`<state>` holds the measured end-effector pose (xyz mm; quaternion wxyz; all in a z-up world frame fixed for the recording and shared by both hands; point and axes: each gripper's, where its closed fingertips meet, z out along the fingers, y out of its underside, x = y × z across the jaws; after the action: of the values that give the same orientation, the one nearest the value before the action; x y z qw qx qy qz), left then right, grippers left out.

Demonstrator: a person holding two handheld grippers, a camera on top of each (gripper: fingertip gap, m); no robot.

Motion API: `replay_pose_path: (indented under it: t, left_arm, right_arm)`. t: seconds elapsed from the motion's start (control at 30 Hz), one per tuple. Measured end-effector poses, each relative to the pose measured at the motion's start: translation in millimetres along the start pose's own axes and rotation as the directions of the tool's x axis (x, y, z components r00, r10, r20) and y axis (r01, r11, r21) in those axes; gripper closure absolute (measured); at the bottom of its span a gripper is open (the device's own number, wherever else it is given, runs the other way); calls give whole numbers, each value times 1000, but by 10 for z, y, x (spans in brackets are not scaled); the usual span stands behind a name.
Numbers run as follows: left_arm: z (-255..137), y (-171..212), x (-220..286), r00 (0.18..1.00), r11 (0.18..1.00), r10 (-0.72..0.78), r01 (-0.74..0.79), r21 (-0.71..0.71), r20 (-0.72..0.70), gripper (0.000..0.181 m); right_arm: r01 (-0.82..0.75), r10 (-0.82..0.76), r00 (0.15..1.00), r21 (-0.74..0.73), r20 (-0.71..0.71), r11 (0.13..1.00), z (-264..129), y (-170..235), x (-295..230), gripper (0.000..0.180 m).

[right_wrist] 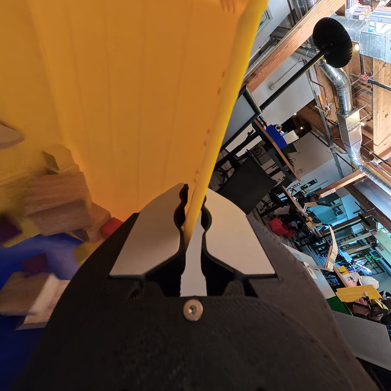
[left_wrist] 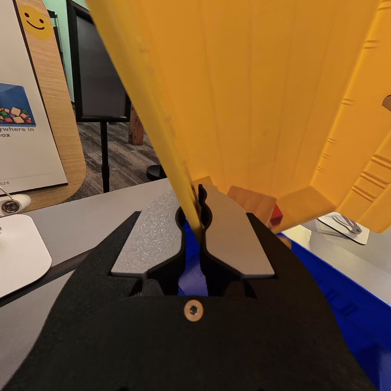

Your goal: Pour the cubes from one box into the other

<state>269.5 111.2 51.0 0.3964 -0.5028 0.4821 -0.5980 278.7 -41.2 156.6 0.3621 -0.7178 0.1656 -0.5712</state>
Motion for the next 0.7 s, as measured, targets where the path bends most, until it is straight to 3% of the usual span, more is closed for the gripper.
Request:
replay_pose_path:
  t: [0.7]
  left_arm:
    - [-114, -223, 76, 999, 995, 46, -46, 84, 0, 171]
  right_arm:
    - [-17, 19, 1000, 96, -21, 995, -99, -115, 100, 170]
